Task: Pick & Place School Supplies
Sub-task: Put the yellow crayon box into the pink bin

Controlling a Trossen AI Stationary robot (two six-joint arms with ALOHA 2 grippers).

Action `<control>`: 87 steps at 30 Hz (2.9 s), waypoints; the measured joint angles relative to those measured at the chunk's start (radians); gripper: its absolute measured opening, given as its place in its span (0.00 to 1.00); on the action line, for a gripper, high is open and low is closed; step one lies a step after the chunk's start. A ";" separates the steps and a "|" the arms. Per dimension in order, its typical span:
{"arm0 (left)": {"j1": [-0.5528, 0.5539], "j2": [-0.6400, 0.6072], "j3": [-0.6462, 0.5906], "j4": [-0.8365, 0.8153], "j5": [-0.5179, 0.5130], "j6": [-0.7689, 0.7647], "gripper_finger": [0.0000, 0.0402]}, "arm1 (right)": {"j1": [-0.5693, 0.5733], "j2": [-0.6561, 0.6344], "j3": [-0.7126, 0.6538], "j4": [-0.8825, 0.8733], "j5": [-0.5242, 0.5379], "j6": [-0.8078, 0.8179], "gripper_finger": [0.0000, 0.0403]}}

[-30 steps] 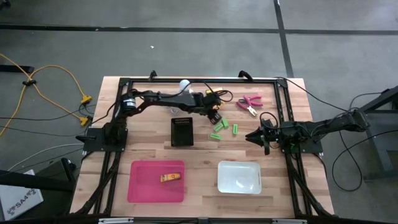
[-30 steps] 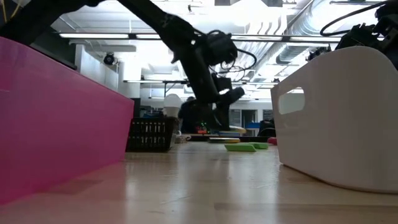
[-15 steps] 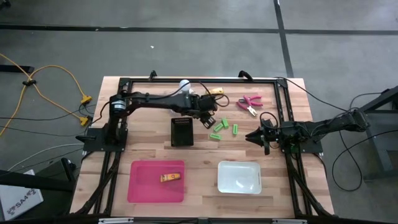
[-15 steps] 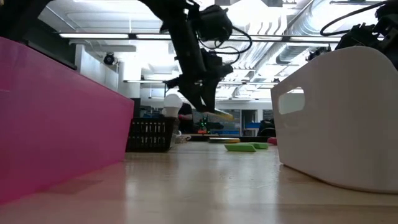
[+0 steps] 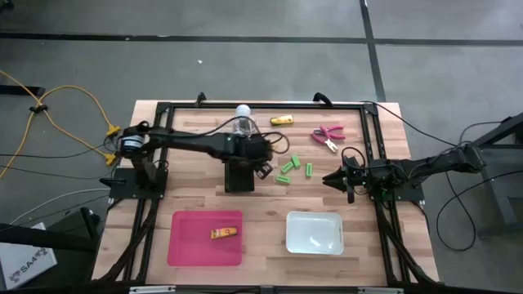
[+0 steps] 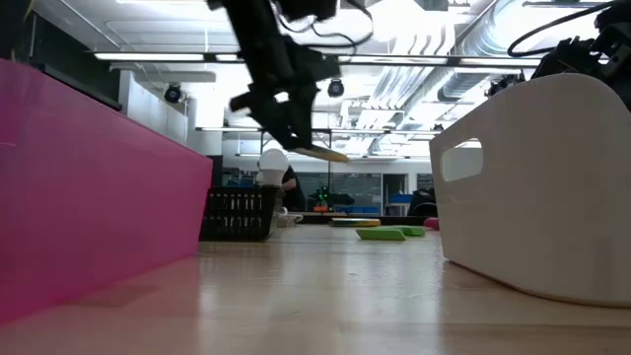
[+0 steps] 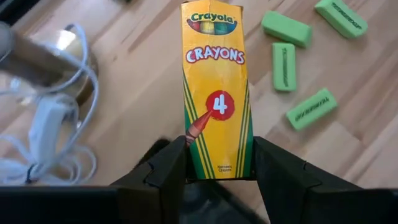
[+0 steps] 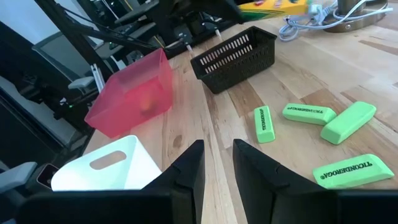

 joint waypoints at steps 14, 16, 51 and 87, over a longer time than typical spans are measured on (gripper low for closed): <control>-0.305 -0.247 -0.243 -0.069 -0.130 -0.284 0.41 | 0.000 0.000 0.000 0.000 0.000 0.000 0.18; -0.357 -0.263 -0.248 -0.109 -0.135 -0.336 0.41 | 0.000 0.000 0.000 0.000 0.000 0.000 0.18; -1.103 -0.260 -0.248 -0.351 -0.223 -0.977 0.41 | 0.000 0.000 0.000 0.000 0.000 0.000 0.18; -1.155 0.030 -0.248 -0.340 -0.087 -1.506 0.41 | 0.000 0.000 0.000 0.000 0.000 0.000 0.18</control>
